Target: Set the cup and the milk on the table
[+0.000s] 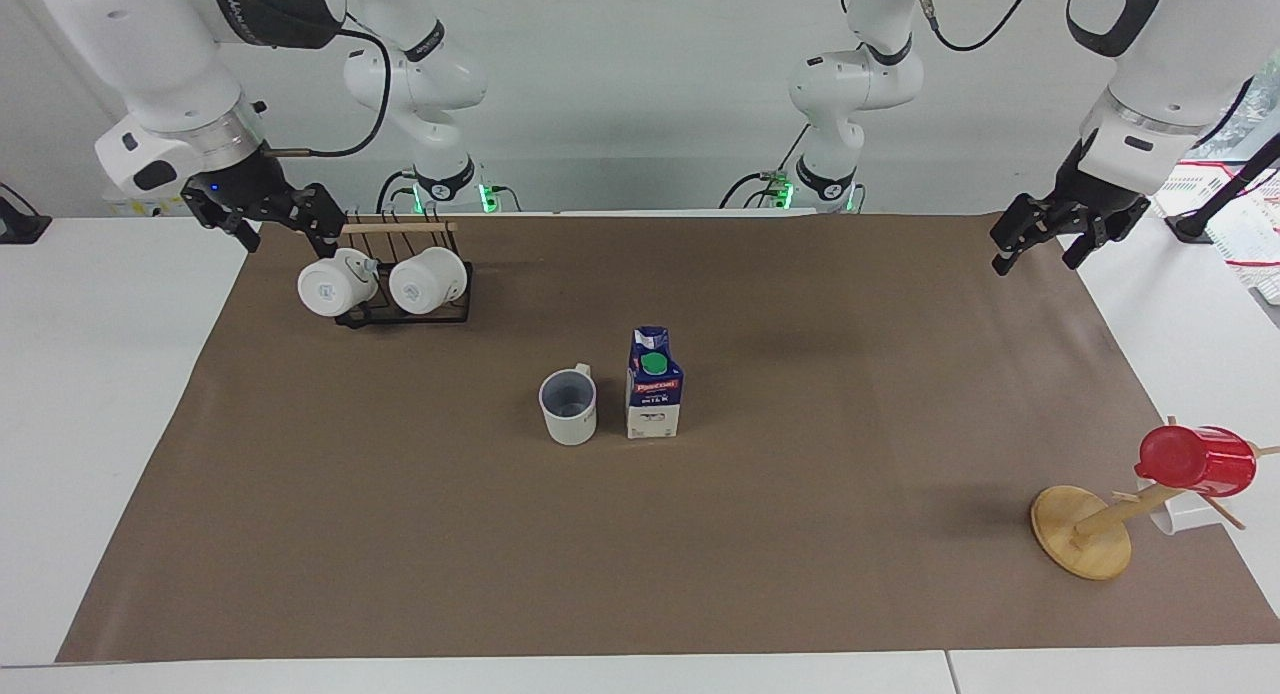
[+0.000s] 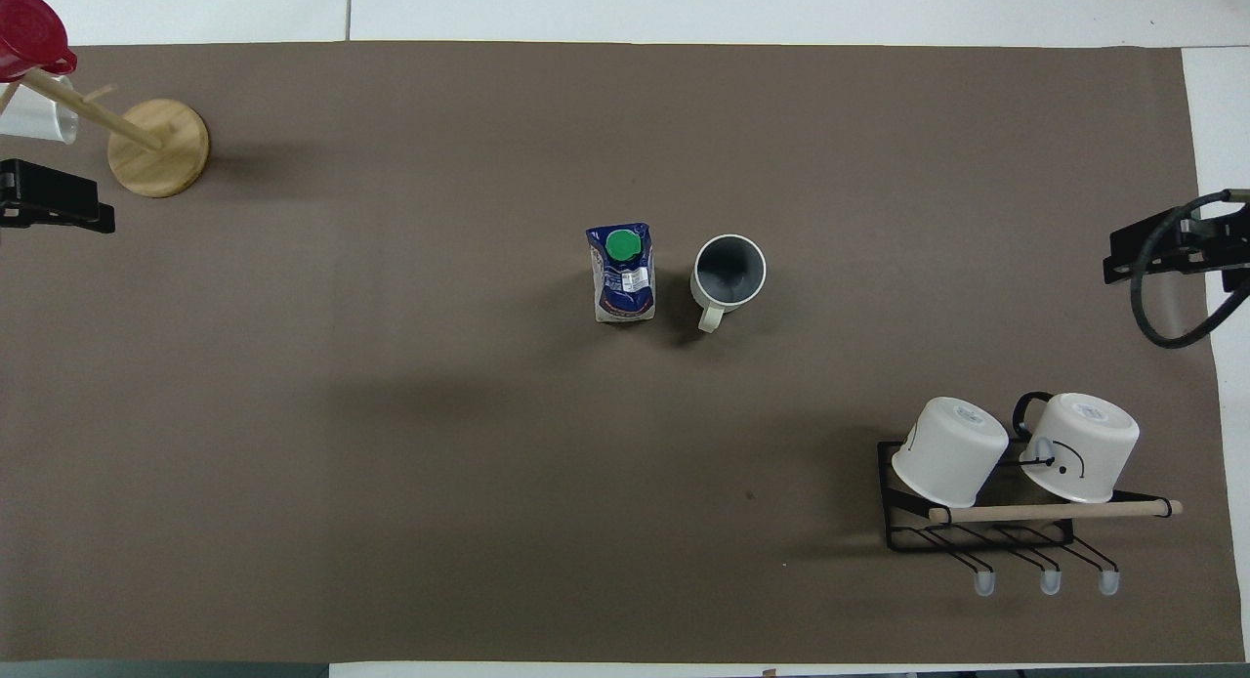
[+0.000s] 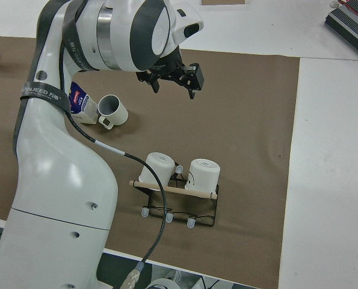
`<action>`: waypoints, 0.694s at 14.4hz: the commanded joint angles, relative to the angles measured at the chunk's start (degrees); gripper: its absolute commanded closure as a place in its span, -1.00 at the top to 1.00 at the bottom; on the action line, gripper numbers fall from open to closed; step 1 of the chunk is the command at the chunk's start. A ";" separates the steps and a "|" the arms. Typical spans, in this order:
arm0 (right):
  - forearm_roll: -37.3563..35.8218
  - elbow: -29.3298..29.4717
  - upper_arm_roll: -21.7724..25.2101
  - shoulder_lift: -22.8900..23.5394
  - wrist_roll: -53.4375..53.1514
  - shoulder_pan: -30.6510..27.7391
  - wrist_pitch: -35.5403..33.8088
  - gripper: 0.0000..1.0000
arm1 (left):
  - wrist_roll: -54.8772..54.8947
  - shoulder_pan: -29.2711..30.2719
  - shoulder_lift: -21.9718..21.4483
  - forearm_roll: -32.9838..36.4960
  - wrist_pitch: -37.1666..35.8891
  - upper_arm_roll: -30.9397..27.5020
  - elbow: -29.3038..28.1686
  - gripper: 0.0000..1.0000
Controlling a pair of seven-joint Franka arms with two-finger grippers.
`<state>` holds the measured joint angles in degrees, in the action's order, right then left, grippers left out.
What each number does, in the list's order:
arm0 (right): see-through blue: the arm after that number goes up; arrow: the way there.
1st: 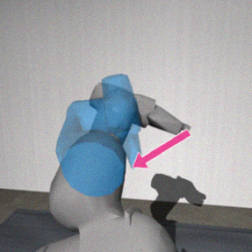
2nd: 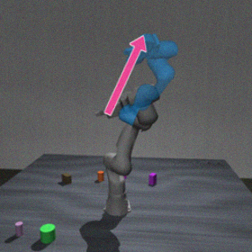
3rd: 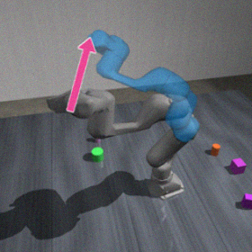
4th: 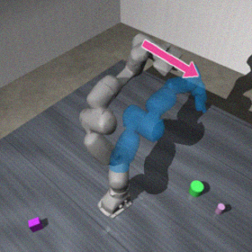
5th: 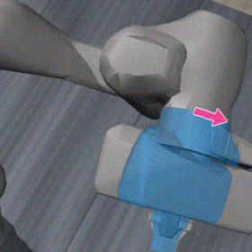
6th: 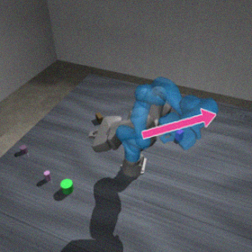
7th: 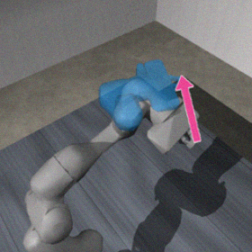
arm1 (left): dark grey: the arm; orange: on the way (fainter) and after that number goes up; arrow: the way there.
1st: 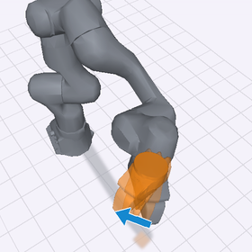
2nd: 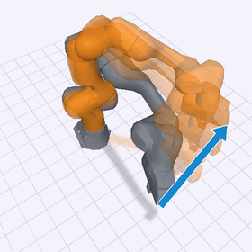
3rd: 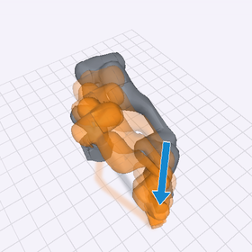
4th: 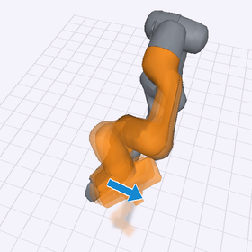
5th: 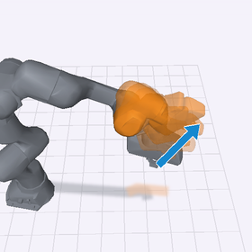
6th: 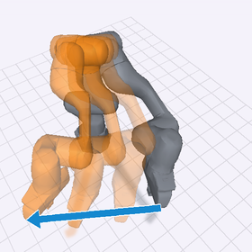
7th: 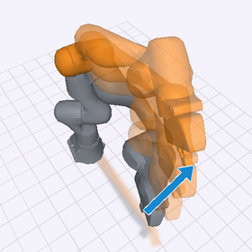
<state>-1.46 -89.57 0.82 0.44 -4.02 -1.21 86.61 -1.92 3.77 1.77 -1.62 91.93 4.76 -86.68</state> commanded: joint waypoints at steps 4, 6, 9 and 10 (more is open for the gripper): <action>-2.59 0.27 -0.56 -0.27 4.81 -0.19 0.76 1.00 | 0.78 -0.78 -1.68 -1.28 -0.97 0.69 -1.13 1.00; -0.22 0.02 -0.56 -0.27 4.55 -0.81 0.93 1.00 | 0.86 -0.87 -1.07 -1.11 -0.43 0.95 -0.43 1.00; 0.84 -0.43 -0.47 -0.44 4.20 -0.72 1.02 1.00 | 0.78 -1.92 -1.33 -1.46 -0.43 1.39 -0.77 1.00; 1.02 -0.51 -0.47 -0.44 4.28 -0.72 0.93 1.00 | 0.60 -1.93 -1.41 -1.46 -0.69 1.39 -0.77 1.00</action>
<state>-2.10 -89.56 0.66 0.45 -0.57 -1.15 88.01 -1.54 2.58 1.29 -1.86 90.57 6.38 -86.58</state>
